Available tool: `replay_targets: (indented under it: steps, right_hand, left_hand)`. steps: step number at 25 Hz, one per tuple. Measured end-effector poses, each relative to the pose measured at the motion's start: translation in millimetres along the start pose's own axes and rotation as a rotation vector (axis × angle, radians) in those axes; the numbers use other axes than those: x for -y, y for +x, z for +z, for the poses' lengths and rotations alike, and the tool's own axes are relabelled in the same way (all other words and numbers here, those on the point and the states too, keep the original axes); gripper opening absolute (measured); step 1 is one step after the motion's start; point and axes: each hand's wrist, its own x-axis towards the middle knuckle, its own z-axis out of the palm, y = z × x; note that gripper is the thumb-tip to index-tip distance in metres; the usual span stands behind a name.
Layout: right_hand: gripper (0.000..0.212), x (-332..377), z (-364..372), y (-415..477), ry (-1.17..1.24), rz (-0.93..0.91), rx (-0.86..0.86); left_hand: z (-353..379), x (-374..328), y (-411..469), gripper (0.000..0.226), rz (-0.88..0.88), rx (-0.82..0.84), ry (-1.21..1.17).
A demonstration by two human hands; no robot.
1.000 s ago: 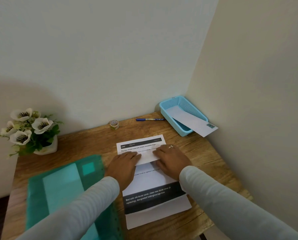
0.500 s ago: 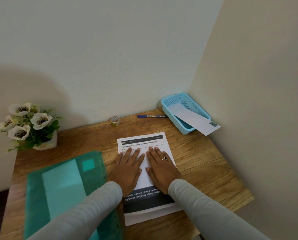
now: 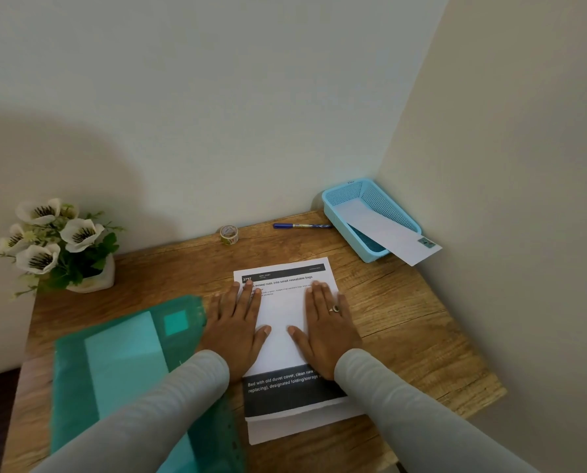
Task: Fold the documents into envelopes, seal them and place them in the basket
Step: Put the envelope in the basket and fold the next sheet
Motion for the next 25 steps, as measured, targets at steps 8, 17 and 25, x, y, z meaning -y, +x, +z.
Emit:
replay_targets:
  steps: [8, 17, 25]
  right_hand:
    - [0.087, -29, 0, -9, 0.023, -0.057, 0.007]
    - [0.096, -42, 0, -11, 0.028, 0.034, 0.033]
    - [0.087, -46, 3, -11, 0.024, 0.025, 0.029]
  left_hand:
    - [-6, -1, -2, 0.09, 0.007, 0.032, 0.029]
    - [-22, -67, 19, 0.073, 0.156, 0.064, 0.073]
    - [-15, -10, 2, 0.081, 0.014, 0.064, 0.074]
